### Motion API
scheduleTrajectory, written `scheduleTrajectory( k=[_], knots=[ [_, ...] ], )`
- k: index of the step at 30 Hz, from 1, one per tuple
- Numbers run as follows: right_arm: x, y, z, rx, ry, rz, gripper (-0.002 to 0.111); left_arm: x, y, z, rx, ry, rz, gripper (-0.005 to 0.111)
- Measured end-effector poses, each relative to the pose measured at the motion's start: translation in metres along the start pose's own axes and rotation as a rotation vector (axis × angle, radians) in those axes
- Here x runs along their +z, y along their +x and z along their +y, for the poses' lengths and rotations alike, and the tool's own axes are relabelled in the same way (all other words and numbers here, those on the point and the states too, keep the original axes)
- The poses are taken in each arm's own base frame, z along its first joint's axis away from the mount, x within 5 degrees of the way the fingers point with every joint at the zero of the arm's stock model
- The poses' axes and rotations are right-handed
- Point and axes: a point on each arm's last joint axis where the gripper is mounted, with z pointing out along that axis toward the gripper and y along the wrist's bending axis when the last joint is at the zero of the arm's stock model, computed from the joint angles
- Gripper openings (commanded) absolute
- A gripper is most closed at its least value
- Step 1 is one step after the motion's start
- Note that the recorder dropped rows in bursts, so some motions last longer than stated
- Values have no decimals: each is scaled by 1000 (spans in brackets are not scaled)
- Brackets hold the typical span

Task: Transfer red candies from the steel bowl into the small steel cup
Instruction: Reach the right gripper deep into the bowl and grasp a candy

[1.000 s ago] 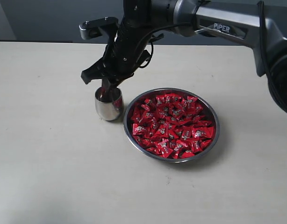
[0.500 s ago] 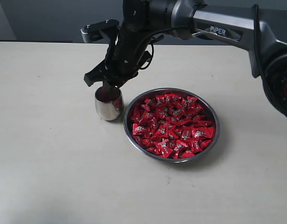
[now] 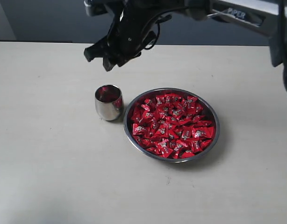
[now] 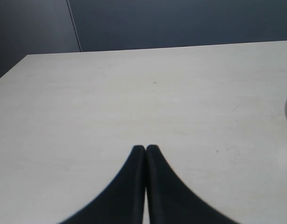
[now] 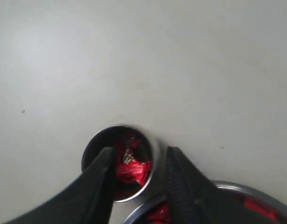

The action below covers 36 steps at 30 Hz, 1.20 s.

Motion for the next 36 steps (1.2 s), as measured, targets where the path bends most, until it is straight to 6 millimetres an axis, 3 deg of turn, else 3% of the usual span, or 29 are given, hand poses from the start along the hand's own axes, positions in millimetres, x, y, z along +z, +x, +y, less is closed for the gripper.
scheduleTrajectory(
  k=[3, 7, 13, 14, 17, 21, 23, 29, 36],
  knots=[
    [-20, -4, -15, 29, 26, -43, 30, 0, 0, 0, 0, 0, 0, 0],
    [-40, 6, -30, 66, 61, -87, 30, 0, 0, 0, 0, 0, 0, 0],
    [-80, 65, -50, 146, 137, -210, 30, 0, 0, 0, 0, 0, 0, 0],
    [-93, 81, -56, 174, 162, -248, 30, 0, 0, 0, 0, 0, 0, 0],
    [-103, 124, -66, 224, 201, -245, 30, 0, 0, 0, 0, 0, 0, 0],
    [-83, 164, -67, 244, 213, -173, 30, 0, 0, 0, 0, 0, 0, 0],
    [-73, 175, -68, 252, 215, -137, 30, 0, 0, 0, 0, 0, 0, 0],
    [-55, 183, -65, 316, 172, -67, 30, 0, 0, 0, 0, 0, 0, 0],
    [-34, 185, -31, 199, 92, 9, 30, 0, 0, 0, 0, 0, 0, 0]
  ],
)
